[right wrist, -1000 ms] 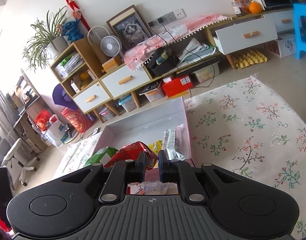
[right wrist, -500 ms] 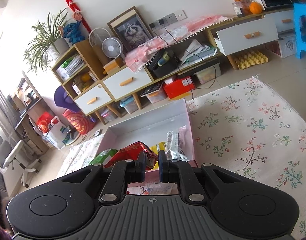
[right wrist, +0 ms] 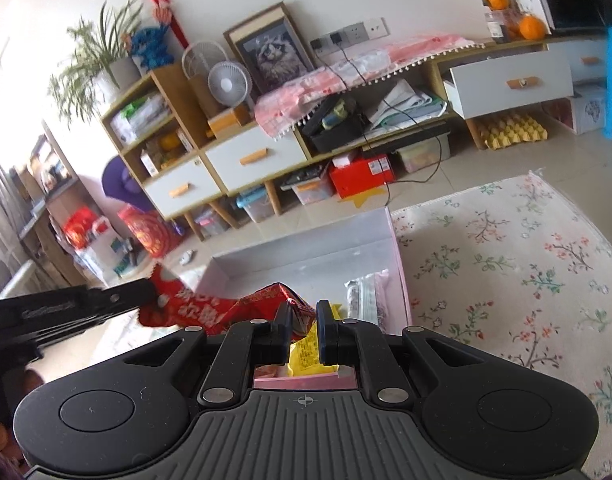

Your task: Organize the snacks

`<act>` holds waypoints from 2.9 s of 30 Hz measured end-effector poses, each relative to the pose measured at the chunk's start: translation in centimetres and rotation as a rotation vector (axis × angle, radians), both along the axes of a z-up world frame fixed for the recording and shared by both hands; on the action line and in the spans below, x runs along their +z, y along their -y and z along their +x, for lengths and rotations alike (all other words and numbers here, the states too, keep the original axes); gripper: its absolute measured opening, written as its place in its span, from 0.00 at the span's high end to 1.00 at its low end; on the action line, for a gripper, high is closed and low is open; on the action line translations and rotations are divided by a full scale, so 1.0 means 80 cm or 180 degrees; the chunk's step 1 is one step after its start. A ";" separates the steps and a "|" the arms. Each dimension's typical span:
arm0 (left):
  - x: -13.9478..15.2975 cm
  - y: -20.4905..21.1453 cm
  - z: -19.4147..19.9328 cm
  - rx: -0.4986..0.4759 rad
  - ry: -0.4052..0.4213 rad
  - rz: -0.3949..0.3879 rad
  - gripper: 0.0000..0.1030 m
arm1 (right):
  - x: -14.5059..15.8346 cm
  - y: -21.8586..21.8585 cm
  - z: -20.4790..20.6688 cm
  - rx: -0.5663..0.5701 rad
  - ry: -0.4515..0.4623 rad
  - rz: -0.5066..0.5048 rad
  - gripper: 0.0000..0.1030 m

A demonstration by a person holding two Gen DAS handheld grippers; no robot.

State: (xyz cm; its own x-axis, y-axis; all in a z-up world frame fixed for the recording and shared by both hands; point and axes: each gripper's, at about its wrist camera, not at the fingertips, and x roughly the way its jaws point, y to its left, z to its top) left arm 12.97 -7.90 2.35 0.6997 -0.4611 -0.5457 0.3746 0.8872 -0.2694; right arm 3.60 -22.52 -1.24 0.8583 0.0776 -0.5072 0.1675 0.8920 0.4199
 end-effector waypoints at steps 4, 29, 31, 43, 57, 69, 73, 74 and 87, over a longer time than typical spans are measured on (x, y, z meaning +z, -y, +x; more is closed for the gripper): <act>-0.013 -0.003 0.005 0.0020 -0.0061 0.0128 0.99 | -0.010 -0.007 0.014 0.0016 -0.0103 -0.0141 0.89; -0.023 -0.056 -0.115 -0.0052 -0.0211 0.0667 0.31 | -0.021 0.005 -0.130 -0.0163 -0.0305 0.0069 0.48; -0.028 -0.061 -0.120 -0.0070 -0.0261 0.0653 0.30 | -0.029 0.002 -0.138 -0.0174 -0.0374 0.0067 0.48; -0.049 -0.070 -0.147 -0.0236 -0.0426 0.0650 0.27 | -0.054 -0.022 -0.168 0.0130 -0.0568 -0.0109 0.40; -0.067 -0.045 -0.178 -0.0852 -0.0588 0.0587 0.27 | -0.065 -0.039 -0.189 0.0614 -0.0634 -0.0366 0.40; -0.064 -0.054 -0.167 -0.0685 -0.0611 0.0630 0.26 | -0.083 -0.072 -0.183 0.0986 -0.0693 -0.0999 0.41; -0.061 -0.058 -0.159 -0.0610 -0.0592 0.0613 0.26 | -0.089 -0.075 -0.172 0.1000 -0.0667 -0.1061 0.42; -0.061 -0.059 -0.157 -0.0598 -0.0596 0.0592 0.26 | -0.089 -0.076 -0.169 0.0997 -0.0660 -0.1100 0.43; -0.066 -0.038 -0.174 -0.0924 -0.0570 0.0677 0.26 | -0.075 -0.052 -0.182 0.0814 -0.0553 -0.0708 0.73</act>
